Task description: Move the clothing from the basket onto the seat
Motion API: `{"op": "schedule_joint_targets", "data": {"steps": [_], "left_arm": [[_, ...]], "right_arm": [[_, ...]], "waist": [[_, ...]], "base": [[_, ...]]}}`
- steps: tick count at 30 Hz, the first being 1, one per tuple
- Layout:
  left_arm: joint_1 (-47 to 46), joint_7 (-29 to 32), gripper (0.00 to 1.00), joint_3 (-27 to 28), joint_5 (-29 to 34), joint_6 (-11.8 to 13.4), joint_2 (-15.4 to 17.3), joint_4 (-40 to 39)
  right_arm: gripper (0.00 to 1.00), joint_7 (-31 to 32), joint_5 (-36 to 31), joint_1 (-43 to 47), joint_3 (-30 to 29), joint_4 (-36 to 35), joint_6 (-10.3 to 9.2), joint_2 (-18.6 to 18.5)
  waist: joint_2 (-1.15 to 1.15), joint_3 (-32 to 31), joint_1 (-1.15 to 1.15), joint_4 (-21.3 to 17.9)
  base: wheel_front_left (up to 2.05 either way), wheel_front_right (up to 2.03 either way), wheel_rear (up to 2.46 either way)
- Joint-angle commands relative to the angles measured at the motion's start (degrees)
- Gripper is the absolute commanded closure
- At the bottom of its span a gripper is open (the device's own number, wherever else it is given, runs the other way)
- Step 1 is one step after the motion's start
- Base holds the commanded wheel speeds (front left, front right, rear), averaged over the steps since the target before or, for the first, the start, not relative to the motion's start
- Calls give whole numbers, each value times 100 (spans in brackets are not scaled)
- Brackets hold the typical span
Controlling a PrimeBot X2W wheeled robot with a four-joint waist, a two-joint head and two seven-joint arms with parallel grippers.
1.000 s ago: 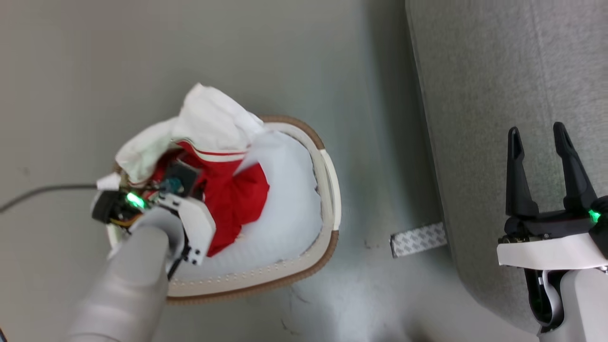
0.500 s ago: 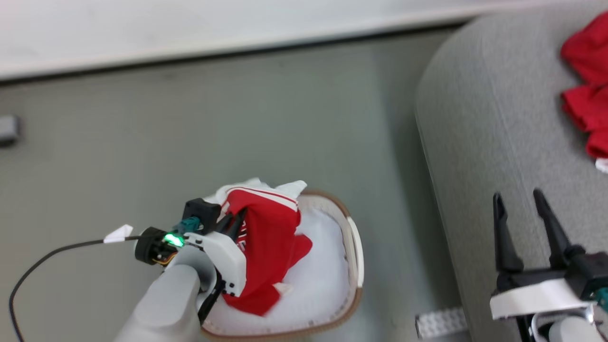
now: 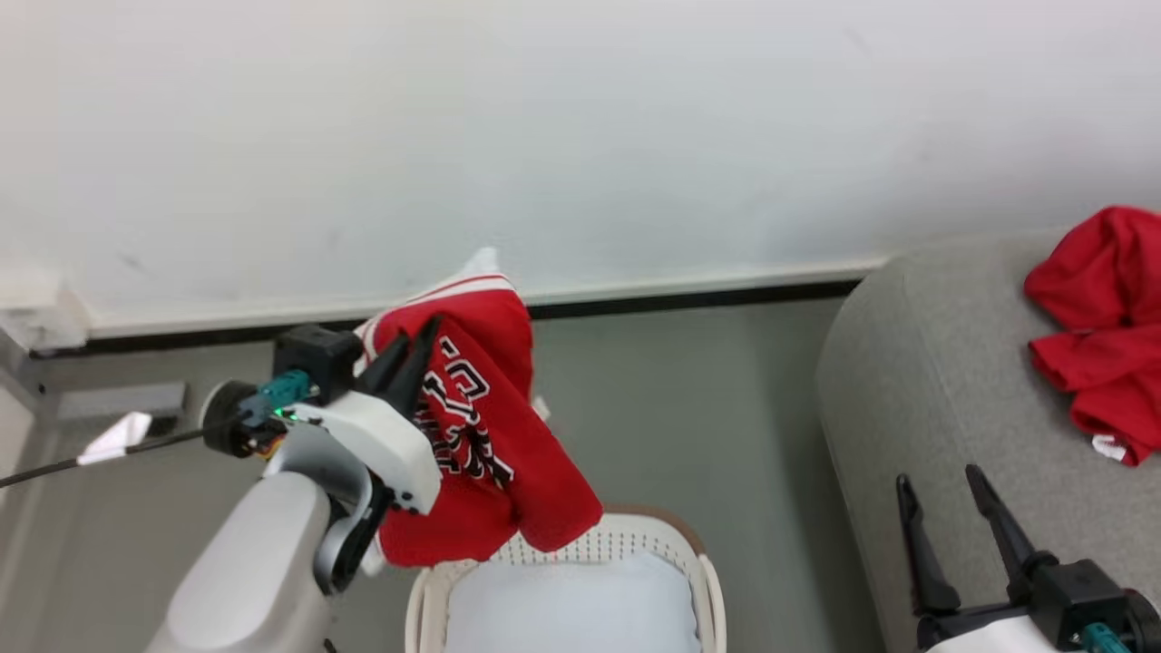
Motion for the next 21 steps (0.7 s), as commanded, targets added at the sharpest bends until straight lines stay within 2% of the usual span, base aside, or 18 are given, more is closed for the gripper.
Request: {"op": "schedule_joint_targets", "data": {"steps": [1,7,15,21], "left_arm": [[119,110,100,56,-38,81,102,-300],[216,616,100,313,-165,397,378,-1708],[220,1048,100,534,-288,616,602,-2867],[348,1248,100,544,-318,734,661,-3309]], "right_arm": [[0,0,30,99,26,26,-15,-15],[0,0,-42,158,195,5,-15,-13],[0,0,-64,197,494,-77,-15,-13],[0,0,-148,198,716,-194,-15,-13]], "waist": [[0,-283,2,44],[0,-457,2,14],[0,-535,2,-13],[0,-543,2,-12]], "base": [[0,0,0],[0,0,0],[0,0,0],[0,0,0]]}}
